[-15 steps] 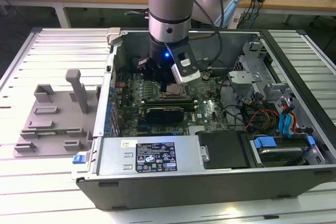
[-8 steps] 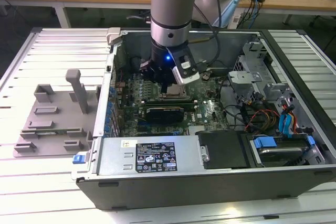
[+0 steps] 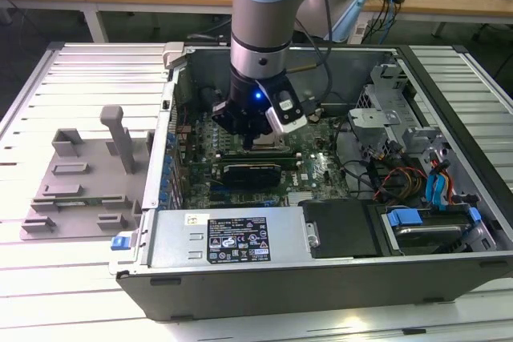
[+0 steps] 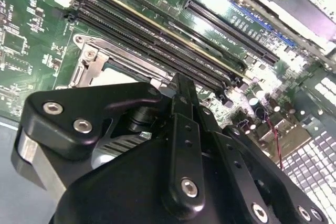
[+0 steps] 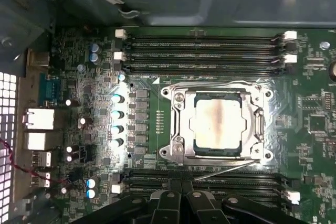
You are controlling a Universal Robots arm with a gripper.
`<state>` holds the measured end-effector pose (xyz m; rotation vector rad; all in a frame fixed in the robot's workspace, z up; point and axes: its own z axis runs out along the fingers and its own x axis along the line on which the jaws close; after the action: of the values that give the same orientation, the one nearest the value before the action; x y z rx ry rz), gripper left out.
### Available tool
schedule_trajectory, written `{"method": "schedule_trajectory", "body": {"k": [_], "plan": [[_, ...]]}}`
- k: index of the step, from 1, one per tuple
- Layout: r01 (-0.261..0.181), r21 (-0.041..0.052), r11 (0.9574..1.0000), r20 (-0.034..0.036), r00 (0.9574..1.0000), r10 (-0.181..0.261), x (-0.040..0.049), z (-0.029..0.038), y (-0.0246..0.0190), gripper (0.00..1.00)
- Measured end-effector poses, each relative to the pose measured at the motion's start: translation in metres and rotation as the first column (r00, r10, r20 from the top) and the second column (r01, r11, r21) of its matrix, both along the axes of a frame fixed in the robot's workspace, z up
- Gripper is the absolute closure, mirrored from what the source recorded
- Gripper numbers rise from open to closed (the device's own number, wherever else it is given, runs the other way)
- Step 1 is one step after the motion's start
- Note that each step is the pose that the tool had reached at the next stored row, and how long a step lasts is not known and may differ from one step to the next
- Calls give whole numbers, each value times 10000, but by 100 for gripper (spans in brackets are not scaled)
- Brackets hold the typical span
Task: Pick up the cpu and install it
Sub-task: 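Install the second cpu locking lever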
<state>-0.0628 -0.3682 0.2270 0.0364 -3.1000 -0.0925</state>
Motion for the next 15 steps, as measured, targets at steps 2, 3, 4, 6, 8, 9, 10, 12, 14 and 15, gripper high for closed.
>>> {"method": "schedule_trajectory", "body": {"k": [2, 3, 4, 6, 8, 9, 10, 12, 14, 15], "plan": [[-174, -4, 9998, -17, 9998, 174, -1, -37, 7, 89], [-177, -4, 9998, -18, 9998, 177, -1, -37, 7, 89], [-181, 1, 9998, -15, 9998, 181, -2, -48, 8, 89], [-210, -1, 9998, -17, 9998, 210, -10, -80, 8, 89], [-232, -2, 9997, -17, 9997, 232, -15, -104, 18, 89], [-244, -5, 9997, -17, 9997, 244, -18, -111, 26, 89], [-260, -5, 9997, -18, 9997, 260, -19, -118, 35, 89], [-279, -5, 9996, -16, 9996, 279, -20, -132, 45, 89], [-295, -4, 9996, -17, 9996, 294, -19, -154, 47, 89], [-299, -4, 9996, -16, 9996, 299, -20, -169, 47, 89]]}}
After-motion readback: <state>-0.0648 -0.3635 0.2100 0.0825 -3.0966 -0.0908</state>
